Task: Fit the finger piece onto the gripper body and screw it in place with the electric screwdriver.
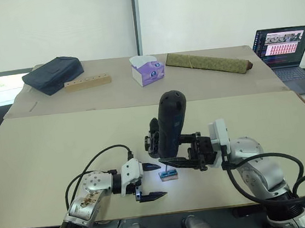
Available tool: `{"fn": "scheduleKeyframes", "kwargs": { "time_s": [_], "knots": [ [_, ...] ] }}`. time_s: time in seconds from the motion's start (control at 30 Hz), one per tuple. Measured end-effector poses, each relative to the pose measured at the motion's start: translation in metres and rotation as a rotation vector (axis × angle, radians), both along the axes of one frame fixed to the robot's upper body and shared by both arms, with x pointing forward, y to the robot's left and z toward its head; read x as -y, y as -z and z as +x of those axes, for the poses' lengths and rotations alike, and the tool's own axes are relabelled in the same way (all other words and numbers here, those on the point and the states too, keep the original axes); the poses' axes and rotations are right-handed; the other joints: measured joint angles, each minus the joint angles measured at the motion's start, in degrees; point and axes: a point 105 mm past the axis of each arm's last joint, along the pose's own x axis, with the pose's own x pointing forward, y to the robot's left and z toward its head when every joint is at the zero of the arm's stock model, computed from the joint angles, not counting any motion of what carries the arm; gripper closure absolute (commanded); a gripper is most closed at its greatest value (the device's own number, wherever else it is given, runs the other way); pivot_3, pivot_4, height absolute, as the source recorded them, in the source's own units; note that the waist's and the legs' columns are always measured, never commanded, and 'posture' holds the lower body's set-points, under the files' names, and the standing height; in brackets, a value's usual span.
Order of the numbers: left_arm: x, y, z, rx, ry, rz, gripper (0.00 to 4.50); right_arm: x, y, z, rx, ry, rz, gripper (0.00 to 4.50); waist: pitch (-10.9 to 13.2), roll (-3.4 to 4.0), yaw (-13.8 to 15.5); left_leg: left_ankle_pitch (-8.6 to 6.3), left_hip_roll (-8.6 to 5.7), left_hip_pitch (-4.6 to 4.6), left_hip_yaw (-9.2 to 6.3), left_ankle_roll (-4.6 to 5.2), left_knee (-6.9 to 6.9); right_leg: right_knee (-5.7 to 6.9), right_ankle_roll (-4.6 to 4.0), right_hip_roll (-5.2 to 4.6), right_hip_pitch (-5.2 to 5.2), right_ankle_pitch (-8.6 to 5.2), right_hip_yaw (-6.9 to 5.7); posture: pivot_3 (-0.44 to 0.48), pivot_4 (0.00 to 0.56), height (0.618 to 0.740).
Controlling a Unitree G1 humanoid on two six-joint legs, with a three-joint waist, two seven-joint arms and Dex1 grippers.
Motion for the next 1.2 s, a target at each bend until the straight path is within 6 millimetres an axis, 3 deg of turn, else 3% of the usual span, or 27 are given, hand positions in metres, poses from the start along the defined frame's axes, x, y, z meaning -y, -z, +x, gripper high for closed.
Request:
{"fn": "scheduleKeyframes", "kwargs": {
  "time_s": [1.2],
  "knots": [
    [0.0018,0.0004,0.0034,0.009,-0.006,0.009,0.03,0.0027,0.0052,0.0013,-0.009,0.013,-0.030,2.56,-0.01,0.00,0.04,0.00,-0.01,0.06,0.00,0.00,0.02,0.01,0.00,0.00,0.06,0.00,0.00,0.000,0.150,0.740]
  ]
}}
